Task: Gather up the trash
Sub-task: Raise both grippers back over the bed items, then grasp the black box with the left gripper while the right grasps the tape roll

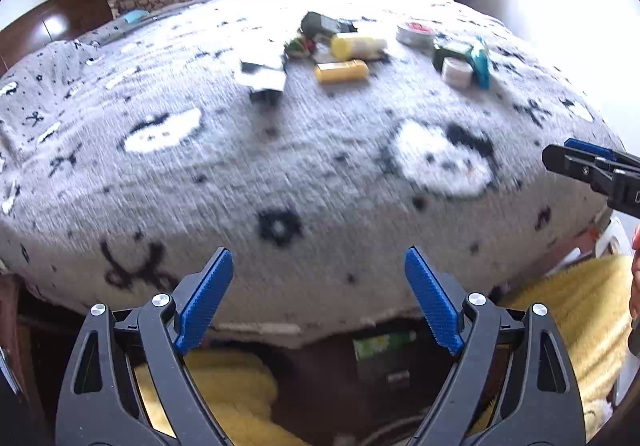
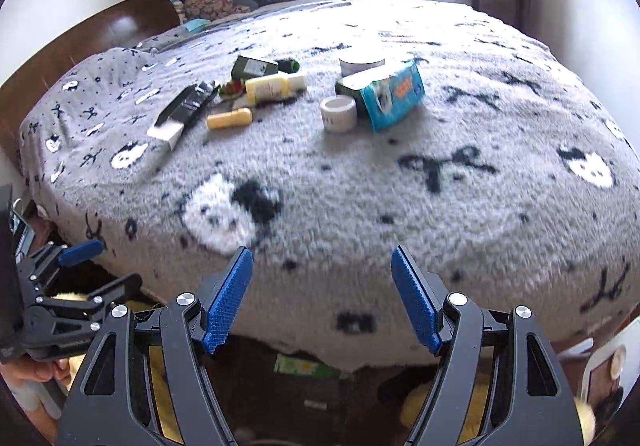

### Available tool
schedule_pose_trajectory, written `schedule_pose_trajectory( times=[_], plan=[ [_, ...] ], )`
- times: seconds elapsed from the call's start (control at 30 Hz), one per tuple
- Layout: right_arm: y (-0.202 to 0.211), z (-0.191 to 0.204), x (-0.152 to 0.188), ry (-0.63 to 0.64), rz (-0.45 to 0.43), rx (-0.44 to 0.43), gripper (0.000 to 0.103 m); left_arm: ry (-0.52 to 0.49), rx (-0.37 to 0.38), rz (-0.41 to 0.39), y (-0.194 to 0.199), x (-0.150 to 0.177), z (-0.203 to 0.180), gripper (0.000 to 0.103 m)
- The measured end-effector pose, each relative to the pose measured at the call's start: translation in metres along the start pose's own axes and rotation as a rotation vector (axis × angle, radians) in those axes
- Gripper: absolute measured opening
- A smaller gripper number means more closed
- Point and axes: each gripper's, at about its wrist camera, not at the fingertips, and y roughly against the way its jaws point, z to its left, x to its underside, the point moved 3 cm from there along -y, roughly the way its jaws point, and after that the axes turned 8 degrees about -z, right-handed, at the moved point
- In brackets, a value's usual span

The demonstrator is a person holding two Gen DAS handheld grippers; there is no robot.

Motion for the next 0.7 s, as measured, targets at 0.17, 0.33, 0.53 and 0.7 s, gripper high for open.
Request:
schedule_pose_trajectory(
  times=[0.17, 0.33, 0.53, 0.7],
  plan=[
    [-0.034, 0.007, -0.024, 0.02, -0.011, 0.002, 0.072, 0.025, -0.036, -0.05, -0.012, -0.035, 0.016, 0.083],
    [-0.067, 0.002, -0.042, 0.018, -0.005, -0.009, 0.038, 0.031, -0.064, -0.083, -0.03, -0.07, 0.031, 0.083],
    [-0.101, -0.008, -0.055, 0.003, 0.014, 0.056, 0.037, 0.05, -0.06, -0.093, -0.06, -0.105, 0.041, 0.083],
    [-0.12, -0.013, -0.067, 0.0, 0.006, 0.081, 0.037, 0.067, -0.045, -0.078, -0.092, -0.125, 0.045, 0.082]
  ],
)
